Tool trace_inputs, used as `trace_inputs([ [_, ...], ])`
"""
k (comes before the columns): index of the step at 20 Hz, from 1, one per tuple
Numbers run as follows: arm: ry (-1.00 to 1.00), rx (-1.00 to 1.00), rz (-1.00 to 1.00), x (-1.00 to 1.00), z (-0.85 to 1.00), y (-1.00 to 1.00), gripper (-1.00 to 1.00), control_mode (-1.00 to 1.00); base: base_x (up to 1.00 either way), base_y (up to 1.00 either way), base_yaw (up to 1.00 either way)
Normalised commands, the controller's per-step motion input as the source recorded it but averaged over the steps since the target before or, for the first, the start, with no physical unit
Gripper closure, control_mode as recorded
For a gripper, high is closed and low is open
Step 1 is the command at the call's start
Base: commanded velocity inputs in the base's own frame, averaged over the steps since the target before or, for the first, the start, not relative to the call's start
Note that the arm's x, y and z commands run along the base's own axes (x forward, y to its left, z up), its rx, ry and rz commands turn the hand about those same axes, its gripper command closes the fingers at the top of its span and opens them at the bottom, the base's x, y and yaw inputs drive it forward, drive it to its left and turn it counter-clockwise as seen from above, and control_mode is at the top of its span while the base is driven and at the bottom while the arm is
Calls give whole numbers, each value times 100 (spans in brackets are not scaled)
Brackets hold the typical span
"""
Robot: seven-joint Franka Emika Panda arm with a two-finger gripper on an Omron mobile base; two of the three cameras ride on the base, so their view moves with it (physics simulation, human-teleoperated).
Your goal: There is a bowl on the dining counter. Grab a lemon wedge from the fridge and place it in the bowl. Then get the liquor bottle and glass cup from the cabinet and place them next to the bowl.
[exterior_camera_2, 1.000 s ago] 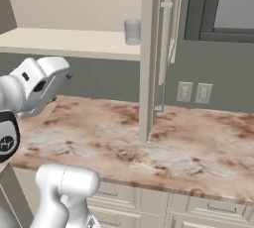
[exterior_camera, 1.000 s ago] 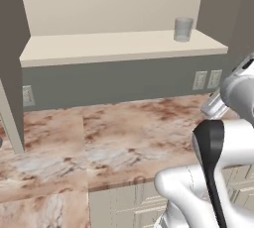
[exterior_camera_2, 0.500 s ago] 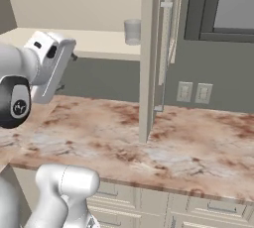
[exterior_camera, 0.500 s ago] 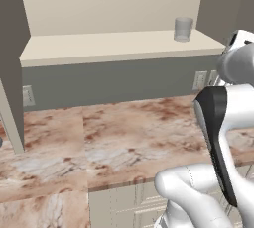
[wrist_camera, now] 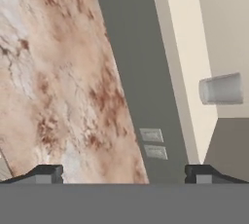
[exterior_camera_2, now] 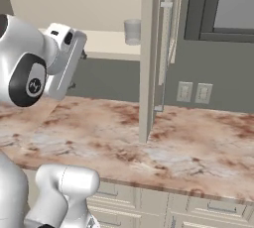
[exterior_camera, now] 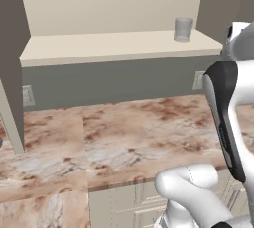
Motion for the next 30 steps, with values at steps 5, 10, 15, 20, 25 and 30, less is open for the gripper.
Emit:
trace_inputs([
  [5, 10, 0, 10, 34, 0, -12, -100, -100, 0, 0, 0],
  [10, 7, 0, 9, 20, 0, -11, -100, -100, 0, 0, 0],
  [15, 5, 0, 7, 12, 0, -1, -100, -100, 0, 0, 0],
  [20, 6, 0, 6, 16, 0, 0, -100, -100, 0, 0, 0],
  [25, 9, 0, 9, 35, 4, 2, -100, -100, 0, 0, 0],
  [30, 0, -1, 7, 38, 14, 16, -100, -100, 0, 0, 0],
])
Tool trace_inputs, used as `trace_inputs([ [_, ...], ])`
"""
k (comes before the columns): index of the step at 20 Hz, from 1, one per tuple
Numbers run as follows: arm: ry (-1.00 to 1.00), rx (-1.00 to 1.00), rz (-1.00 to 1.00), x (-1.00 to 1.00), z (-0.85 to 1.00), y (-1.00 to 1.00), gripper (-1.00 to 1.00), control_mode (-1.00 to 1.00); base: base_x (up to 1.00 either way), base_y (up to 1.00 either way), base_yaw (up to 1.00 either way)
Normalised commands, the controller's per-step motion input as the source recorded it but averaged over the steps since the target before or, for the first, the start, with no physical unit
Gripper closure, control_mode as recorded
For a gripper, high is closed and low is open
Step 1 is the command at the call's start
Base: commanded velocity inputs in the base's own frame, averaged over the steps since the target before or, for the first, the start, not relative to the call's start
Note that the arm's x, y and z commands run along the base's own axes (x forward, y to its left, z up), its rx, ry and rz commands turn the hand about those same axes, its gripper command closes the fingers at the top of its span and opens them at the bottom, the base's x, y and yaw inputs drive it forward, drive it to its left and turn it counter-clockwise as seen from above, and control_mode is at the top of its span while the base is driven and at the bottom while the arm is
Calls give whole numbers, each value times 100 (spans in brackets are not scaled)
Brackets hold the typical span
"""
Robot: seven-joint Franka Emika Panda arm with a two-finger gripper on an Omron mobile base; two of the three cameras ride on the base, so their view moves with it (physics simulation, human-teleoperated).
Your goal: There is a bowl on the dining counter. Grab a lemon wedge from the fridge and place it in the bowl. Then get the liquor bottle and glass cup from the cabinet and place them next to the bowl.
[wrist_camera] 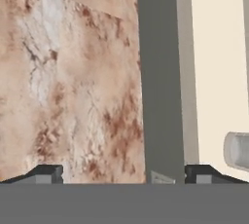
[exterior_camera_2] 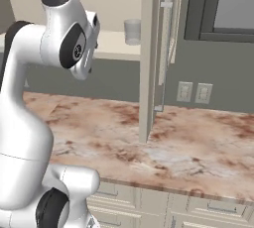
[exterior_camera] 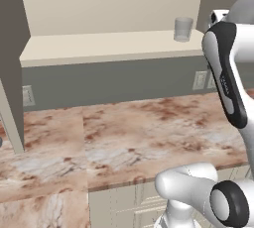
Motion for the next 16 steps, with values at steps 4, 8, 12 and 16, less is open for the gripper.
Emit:
trace_inputs([
  [4, -23, -1, 2, 15, 13, 7, -100, -100, 0, 0, 0],
  [8, -31, 0, 3, 28, 4, 1, -100, -100, 0, 0, 0],
  [12, -13, 0, 6, 45, 0, 1, -100, -100, 0, 0, 0],
  [16, -1, -3, 6, 49, 5, 5, -100, -100, 0, 0, 0],
])
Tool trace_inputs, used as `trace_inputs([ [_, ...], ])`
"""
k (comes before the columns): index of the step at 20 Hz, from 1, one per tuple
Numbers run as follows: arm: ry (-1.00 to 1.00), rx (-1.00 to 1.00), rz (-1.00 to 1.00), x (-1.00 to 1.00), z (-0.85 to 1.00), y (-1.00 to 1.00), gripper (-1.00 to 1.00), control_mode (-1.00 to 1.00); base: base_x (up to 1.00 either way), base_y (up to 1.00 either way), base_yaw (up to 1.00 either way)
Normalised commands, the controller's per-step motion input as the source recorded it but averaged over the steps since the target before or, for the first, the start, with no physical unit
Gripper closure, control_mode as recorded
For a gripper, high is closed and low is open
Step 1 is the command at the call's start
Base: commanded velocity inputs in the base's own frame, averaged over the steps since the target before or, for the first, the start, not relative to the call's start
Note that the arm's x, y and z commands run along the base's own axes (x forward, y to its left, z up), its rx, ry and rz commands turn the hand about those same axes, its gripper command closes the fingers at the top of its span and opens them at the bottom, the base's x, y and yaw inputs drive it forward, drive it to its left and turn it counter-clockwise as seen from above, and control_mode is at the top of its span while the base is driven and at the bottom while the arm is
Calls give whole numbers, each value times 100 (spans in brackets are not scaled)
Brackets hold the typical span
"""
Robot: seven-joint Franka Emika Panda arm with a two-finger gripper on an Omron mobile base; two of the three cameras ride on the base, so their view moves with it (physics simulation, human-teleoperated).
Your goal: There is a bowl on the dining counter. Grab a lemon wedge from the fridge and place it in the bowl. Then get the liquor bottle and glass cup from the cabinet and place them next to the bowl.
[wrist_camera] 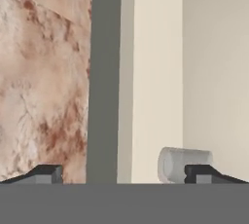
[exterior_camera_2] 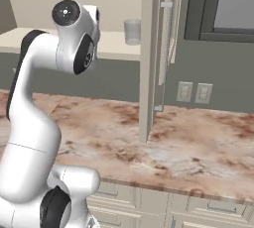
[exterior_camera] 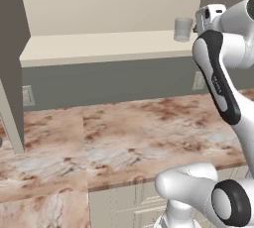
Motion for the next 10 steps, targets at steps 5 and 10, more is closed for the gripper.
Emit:
trace_inputs([
  [5, 0, -6, 8, 42, 16, 0, -100, -100, 0, 0, 0],
  [10, 0, -5, 4, 39, 25, 0, -100, -100, 0, 0, 0],
])
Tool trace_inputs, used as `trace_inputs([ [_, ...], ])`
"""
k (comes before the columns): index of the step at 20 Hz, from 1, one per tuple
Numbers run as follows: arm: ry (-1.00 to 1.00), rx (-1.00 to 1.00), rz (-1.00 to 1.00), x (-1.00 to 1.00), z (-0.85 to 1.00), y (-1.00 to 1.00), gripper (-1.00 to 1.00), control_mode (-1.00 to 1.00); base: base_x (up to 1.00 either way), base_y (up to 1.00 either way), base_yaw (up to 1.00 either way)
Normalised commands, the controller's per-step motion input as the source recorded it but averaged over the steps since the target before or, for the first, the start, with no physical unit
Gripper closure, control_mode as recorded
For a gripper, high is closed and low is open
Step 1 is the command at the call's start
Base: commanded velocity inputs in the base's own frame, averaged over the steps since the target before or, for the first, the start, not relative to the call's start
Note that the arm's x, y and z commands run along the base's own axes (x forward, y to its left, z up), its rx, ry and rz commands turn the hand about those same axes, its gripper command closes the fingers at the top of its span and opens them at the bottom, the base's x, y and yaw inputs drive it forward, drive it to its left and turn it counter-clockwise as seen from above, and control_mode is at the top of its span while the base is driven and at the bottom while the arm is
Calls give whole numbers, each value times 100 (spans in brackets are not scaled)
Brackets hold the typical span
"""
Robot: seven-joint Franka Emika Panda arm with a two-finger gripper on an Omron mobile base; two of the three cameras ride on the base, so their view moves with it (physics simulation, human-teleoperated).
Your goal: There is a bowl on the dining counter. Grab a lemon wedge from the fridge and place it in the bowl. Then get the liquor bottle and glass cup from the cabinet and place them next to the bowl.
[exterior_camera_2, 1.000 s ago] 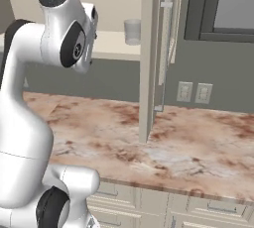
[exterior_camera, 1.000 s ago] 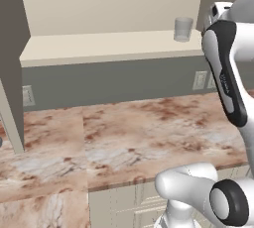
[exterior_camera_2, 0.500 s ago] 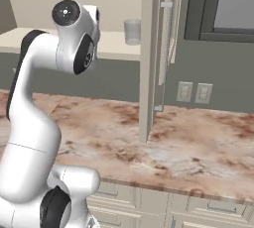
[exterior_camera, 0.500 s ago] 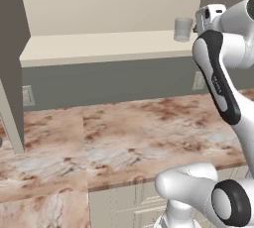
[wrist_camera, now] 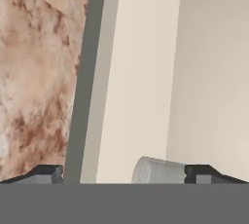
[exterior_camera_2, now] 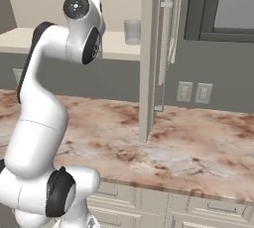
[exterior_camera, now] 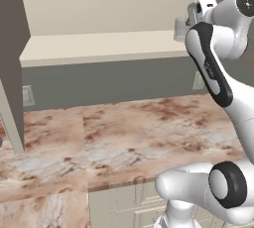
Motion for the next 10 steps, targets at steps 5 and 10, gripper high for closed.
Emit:
trace_inputs([
  [5, 0, -7, 0, 21, 17, -1, -100, -100, 0, 0, 0],
  [10, 0, -3, -1, 18, 2, -5, -100, -100, 0, 0, 0],
])
